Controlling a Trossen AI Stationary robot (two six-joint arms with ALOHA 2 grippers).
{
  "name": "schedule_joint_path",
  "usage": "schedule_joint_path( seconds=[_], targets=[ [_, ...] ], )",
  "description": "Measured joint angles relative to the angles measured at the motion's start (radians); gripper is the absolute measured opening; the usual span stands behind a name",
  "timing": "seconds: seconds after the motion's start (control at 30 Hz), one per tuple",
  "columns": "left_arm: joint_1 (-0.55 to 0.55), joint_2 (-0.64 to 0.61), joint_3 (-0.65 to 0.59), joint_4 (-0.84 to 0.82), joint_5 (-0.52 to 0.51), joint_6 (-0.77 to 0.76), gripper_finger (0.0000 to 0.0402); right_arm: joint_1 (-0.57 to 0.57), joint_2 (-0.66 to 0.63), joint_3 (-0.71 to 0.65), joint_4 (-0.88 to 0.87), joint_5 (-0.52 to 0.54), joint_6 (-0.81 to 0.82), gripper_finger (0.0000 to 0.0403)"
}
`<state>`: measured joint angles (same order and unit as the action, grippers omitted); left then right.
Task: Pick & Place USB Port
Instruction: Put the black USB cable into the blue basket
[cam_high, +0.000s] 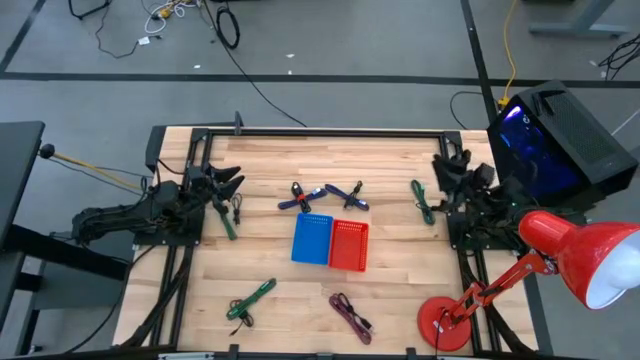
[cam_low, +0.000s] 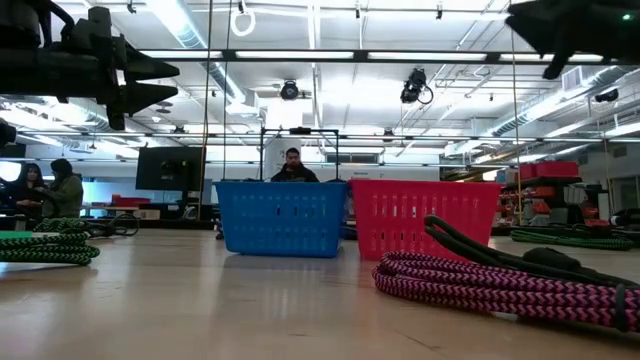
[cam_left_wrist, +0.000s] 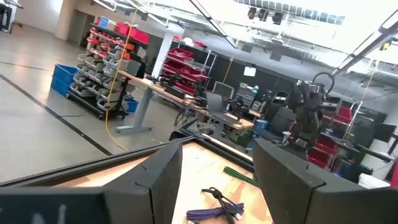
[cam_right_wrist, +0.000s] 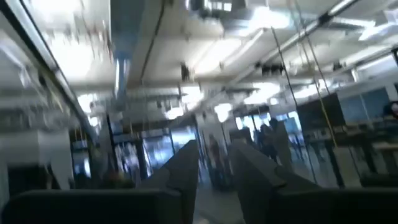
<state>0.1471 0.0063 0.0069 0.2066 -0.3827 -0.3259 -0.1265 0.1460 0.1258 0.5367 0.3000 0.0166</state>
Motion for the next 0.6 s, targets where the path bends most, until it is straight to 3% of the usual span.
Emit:
schedule_joint_path(
  seconds=[0.1, 0.23, 0.33, 0.5, 0.6],
  targets=[
    [0.0, 0.0, 0.0, -0.003, -0.002, -0.003, 0.0202, 0.0, 0.122, 0.047, -0.087, -0.017, 0.008, 0.01],
    [0.0, 0.0, 0.0, -0.001, -0.02, -0.004, 0.0202, 0.004, 0.347, 0.141, -0.031, -0.113, 0.043, 0.01],
    [0.0, 0.0, 0.0, -0.001, -0.05, -0.007, 0.0202, 0.015, 0.514, 0.281, -0.06, -0.163, -0.058, 0.01],
    [0.0, 0.0, 0.0, -0.005, -0.059, -0.032, 0.0202, 0.026, 0.697, 0.516, -0.044, -0.104, -0.427, 0.01],
    [0.0, 0.0, 0.0, -0.037, -0.059, -0.057, 0.0202, 0.025, 0.737, 0.632, -0.068, 0.002, -0.411, 0.01]
  ],
)
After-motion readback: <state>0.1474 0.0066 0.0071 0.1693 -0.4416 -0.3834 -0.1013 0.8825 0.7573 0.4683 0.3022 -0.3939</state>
